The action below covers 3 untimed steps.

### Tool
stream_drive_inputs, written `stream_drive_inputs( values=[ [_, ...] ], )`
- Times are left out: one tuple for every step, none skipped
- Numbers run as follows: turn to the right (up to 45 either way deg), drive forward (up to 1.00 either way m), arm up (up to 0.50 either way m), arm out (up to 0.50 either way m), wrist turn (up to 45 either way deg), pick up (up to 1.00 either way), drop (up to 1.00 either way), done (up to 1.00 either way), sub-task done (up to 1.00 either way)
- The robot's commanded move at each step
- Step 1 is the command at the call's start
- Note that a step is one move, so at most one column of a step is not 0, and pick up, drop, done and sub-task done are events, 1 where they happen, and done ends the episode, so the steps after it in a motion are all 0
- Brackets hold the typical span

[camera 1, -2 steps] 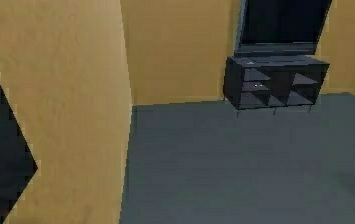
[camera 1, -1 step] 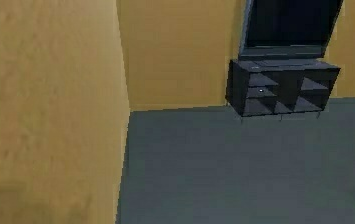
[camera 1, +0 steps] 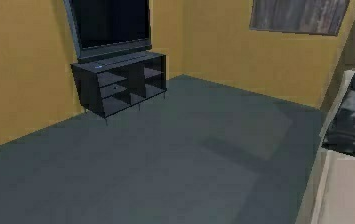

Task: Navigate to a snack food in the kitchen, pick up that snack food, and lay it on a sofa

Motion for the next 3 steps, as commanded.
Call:
stream_drive_inputs(
  values=[
    [0.0, 0.45, 0.0, 0.0, 0.0, 0.0, 0.0, 0.0, 0.0],
    [36.0, 0.0, 0.0, 0.0, 0.0, 0.0, 0.0, 0.0, 0.0],
    [0.0, 1.0, 0.0, 0.0, 0.0, 0.0, 0.0, 0.0, 0.0]
  ],
)
